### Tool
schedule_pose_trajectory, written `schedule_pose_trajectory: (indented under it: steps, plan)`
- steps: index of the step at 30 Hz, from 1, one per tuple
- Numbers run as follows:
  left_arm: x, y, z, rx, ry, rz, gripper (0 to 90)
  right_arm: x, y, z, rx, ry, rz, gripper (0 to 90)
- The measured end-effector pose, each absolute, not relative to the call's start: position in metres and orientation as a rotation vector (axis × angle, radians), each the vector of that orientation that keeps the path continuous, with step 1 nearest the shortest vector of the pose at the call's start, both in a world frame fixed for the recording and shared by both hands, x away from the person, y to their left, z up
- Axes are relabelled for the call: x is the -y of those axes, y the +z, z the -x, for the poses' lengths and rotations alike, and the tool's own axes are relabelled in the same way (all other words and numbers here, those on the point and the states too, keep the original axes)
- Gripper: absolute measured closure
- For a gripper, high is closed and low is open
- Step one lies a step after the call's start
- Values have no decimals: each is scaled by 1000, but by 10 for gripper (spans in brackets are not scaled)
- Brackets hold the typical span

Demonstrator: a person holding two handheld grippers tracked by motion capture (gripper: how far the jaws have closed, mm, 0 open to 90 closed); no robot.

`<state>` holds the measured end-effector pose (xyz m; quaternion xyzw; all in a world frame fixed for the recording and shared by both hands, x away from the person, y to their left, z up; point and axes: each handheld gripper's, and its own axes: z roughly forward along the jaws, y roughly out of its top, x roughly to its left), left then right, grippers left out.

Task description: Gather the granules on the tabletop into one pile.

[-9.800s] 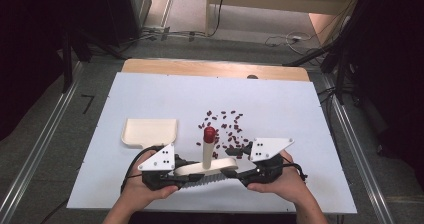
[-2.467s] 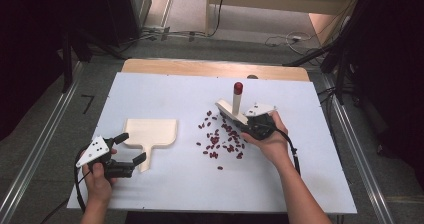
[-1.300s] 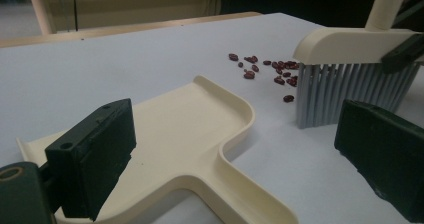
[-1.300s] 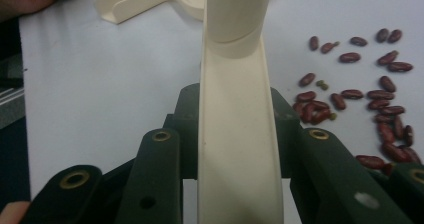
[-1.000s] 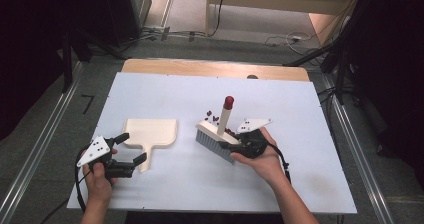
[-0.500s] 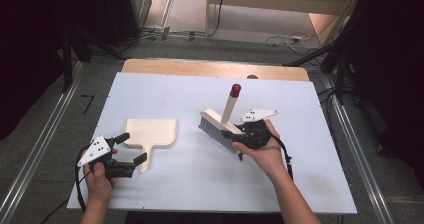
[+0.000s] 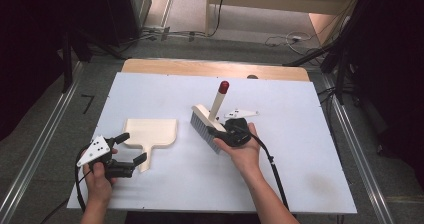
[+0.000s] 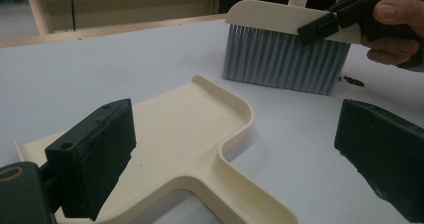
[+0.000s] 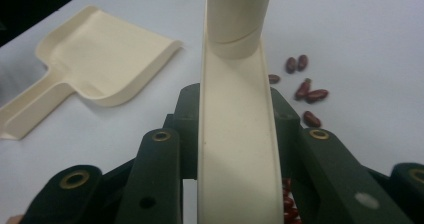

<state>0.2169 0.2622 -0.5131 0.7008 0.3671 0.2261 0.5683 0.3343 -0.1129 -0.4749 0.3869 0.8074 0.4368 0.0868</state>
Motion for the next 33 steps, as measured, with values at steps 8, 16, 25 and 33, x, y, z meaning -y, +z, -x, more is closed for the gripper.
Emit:
schedule_pose_trajectory:
  steps: [8, 16, 25, 33]
  plan:
    - [-261, -513, -217, -864, 534, -1648, 31, 139, -478, -334, -2333, 1286, -1239, 653]
    - [-261, -513, -217, -865, 534, -1651, 31, 172, -479, -330, -2271, 1292, -1320, 653]
    - [-261, -513, -217, -865, 534, -1650, 31, 185, -472, -326, -2223, 1299, -1333, 653]
    - [-261, -513, -217, -865, 534, -1651, 31, 139, -463, -336, -2230, 1327, -1278, 653]
